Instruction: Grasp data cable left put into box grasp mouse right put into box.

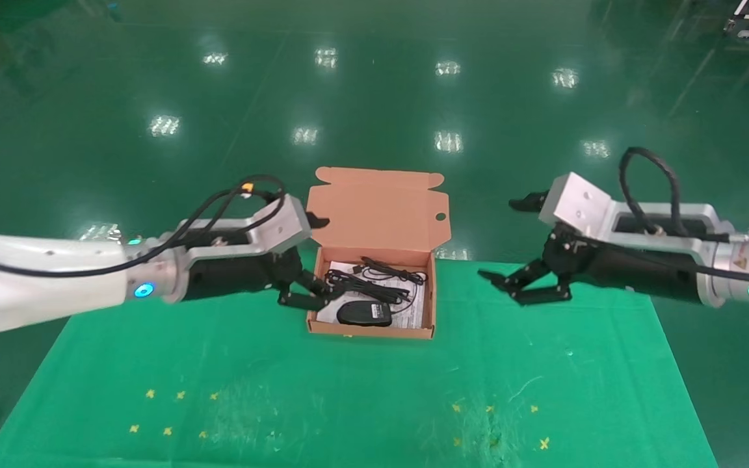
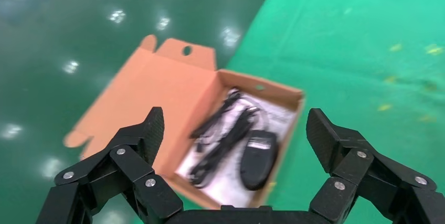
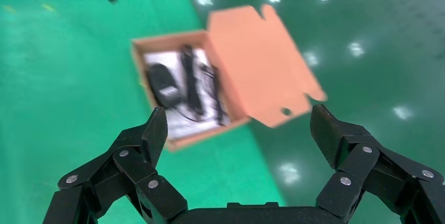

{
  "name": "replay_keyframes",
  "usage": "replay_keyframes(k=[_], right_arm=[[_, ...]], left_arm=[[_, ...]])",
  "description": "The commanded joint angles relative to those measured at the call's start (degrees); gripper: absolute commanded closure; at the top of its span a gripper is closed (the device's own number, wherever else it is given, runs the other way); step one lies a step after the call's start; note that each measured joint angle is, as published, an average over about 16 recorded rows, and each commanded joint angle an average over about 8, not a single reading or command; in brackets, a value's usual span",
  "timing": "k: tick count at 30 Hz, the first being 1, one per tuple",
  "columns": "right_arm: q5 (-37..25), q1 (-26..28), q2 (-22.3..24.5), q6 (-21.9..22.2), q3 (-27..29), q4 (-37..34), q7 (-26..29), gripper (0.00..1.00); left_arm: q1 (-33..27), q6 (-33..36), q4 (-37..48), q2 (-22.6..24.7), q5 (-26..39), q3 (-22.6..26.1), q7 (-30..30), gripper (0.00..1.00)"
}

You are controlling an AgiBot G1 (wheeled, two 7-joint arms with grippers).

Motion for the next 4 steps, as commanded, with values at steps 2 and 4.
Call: replay_keyframes(k=[2, 4], right_arm=[[4.22, -2.41, 0.50, -3.32, 2.66, 0.37, -0.57, 0.00], [5.31, -3.03, 0.62, -4.18, 3.36, 0.47, -0.72, 0.00]], left_arm=[[2.39, 3.86, -2.07, -2.48, -4.00, -3.21, -0.50, 0.00], [3.01, 4.86, -2.60, -3.13, -5.03, -4.05, -0.63, 0.00]])
